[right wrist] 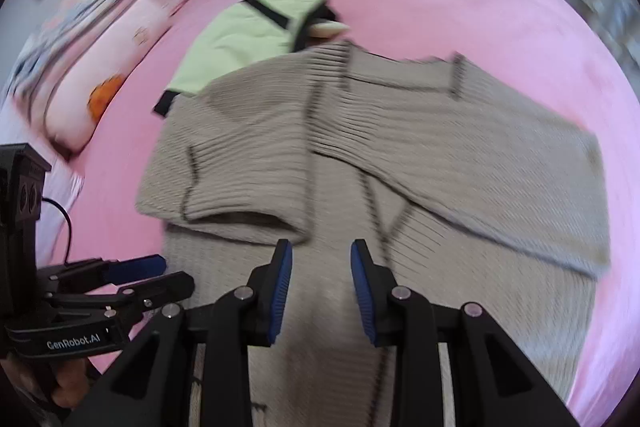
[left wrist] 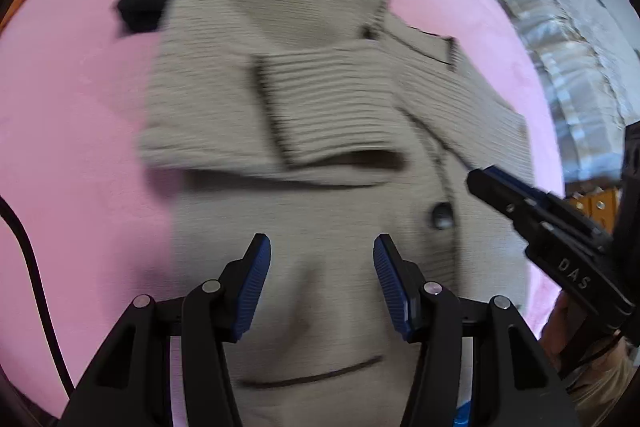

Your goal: Fold large clothes

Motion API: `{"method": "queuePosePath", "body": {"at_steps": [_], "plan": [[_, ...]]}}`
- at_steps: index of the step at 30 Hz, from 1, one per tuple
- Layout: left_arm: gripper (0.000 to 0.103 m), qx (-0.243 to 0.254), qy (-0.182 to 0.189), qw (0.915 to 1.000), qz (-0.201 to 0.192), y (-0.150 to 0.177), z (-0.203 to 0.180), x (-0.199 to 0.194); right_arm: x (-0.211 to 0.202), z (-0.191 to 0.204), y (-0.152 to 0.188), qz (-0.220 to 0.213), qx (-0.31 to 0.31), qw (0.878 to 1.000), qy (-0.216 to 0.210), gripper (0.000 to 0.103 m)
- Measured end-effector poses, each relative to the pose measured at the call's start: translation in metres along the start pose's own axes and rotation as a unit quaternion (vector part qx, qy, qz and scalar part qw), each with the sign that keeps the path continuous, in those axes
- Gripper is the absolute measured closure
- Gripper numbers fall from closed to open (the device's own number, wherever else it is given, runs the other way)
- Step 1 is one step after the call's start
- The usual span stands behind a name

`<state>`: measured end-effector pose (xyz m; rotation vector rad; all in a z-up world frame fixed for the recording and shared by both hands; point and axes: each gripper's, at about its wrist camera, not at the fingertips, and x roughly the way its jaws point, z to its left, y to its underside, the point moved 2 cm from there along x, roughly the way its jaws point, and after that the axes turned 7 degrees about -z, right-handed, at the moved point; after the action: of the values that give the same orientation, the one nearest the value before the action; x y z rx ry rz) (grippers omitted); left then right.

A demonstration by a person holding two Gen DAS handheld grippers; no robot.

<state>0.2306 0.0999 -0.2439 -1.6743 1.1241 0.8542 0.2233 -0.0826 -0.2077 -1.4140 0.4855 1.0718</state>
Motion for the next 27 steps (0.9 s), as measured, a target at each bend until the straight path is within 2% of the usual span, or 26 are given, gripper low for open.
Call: {"method": "queuePosePath", "body": {"at_steps": [4, 7, 10, 14, 16, 18, 27], "plan": [[0.051, -0.022, -0.03, 0.9993, 0.003, 0.002, 0.046, -0.002, 0.016, 0.039, -0.004, -0.02, -0.083, 0.996, 0.02, 0.061], [0.051, -0.034, -0.038, 0.9987, -0.002, 0.002, 0.069, -0.001, 0.026, 0.065, -0.002, -0.04, -0.159, 0.985, 0.044, 0.059], [0.051, -0.045, -0.038, 0.9983, -0.003, 0.003, 0.084, 0.003, 0.038, 0.088, 0.004, -0.057, -0.241, 0.966, 0.074, 0.059], [0.051, -0.05, -0.03, 0.9983, 0.0, 0.006, 0.094, 0.007, 0.057, 0.112, 0.017, -0.072, -0.341, 0.93, 0.115, 0.059], [0.051, -0.047, -0.029, 0.9985, 0.001, 0.007, 0.097, 0.007, 0.067, 0.119, 0.023, -0.072, -0.375, 0.914, 0.137, 0.059], [0.051, -0.046, -0.027, 0.9986, 0.002, 0.005, 0.095, 0.008, 0.074, 0.124, 0.028, -0.073, -0.397, 0.903, 0.148, 0.059], [0.051, -0.057, -0.03, 0.9979, 0.001, 0.002, 0.111, 0.008, 0.075, 0.129, 0.043, -0.078, -0.456, 0.871, 0.163, 0.059]]}}
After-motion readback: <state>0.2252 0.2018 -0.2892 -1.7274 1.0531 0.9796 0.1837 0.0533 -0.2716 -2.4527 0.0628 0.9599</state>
